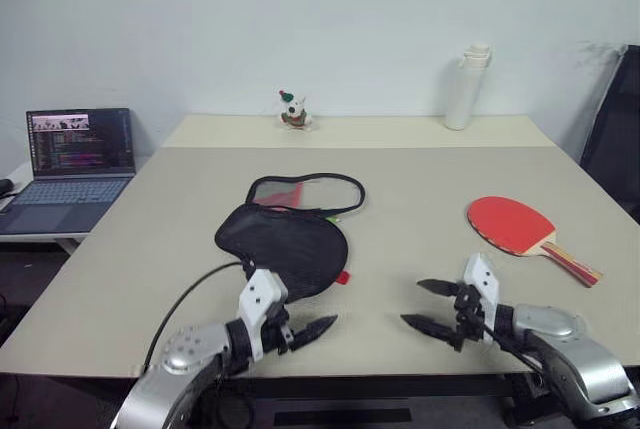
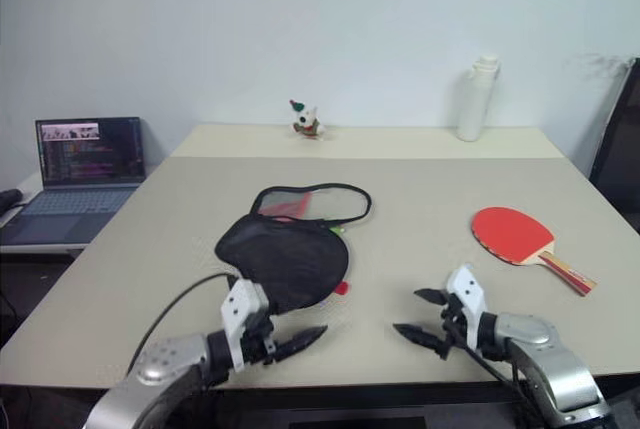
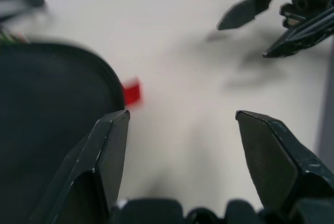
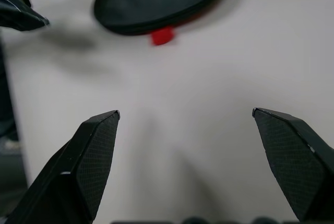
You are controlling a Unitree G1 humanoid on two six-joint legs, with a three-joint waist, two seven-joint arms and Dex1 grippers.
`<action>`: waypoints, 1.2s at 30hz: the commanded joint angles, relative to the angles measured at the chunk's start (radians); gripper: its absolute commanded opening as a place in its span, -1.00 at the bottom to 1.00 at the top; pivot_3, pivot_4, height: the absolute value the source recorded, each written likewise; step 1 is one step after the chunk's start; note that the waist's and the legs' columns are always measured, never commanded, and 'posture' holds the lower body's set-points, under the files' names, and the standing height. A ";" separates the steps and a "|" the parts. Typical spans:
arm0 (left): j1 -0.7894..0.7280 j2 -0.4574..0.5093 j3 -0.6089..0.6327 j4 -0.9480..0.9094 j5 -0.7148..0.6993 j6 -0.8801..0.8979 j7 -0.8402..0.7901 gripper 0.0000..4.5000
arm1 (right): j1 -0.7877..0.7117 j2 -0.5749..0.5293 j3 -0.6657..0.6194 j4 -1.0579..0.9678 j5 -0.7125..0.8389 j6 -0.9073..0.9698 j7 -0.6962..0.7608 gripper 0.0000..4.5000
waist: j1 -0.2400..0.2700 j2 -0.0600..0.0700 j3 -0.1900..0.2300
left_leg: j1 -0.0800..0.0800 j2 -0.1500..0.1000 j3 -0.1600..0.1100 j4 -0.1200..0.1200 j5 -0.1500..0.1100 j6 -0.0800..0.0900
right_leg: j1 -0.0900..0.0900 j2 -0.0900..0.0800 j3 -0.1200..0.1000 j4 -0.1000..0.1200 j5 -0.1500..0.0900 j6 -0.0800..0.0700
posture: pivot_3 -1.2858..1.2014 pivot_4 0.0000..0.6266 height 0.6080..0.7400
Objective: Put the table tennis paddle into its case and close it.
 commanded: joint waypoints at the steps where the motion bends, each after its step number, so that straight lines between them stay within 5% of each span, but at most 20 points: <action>1: -0.009 -0.018 -0.007 -0.059 -0.001 -0.003 0.022 0.58 | -0.025 -0.011 0.000 -0.024 0.010 -0.001 0.009 0.99 | 0.004 0.000 0.000 | 0.000 0.000 0.000 0.000 0.000 0.000 | 0.000 0.000 0.000 0.000 0.000 0.000 | 0.03 -0.52 1.00; 14: -0.097 0.007 0.093 0.015 -0.090 0.011 -0.036 0.58 | -0.007 -0.030 -0.046 -0.207 0.085 0.116 -0.055 0.99 | 0.004 0.000 0.000 | -0.001 0.000 0.000 0.000 0.000 0.000 | -0.001 0.000 -0.001 0.000 0.000 0.000 | 0.03 -0.52 1.00; 18: -0.106 0.033 0.150 0.048 -0.115 0.011 -0.062 0.98 | -0.021 -0.018 -0.015 -0.216 0.082 0.126 -0.077 1.00 | 0.003 -0.001 0.000 | -0.001 0.000 0.000 0.000 0.000 0.000 | -0.001 0.000 -0.001 -0.001 0.000 0.000 | 0.03 -0.52 1.00; 20: -0.113 0.054 0.165 0.095 -0.096 -0.021 -0.085 1.00 | -0.041 0.002 0.001 -0.191 0.077 0.108 -0.084 1.00 | 0.001 0.000 0.000 | -0.001 0.000 0.000 0.000 0.000 0.000 | -0.001 0.000 -0.001 -0.001 0.000 0.000 | 0.03 -0.52 1.00; 36: -0.417 0.130 -0.023 0.607 0.120 -0.315 -0.424 1.00 | -0.063 0.033 0.014 -0.157 0.055 0.051 -0.108 1.00 | 0.001 -0.001 0.000 | -0.003 0.000 0.003 -0.001 0.000 0.000 | -0.003 0.000 -0.001 -0.001 0.000 0.000 | 0.03 -0.52 1.00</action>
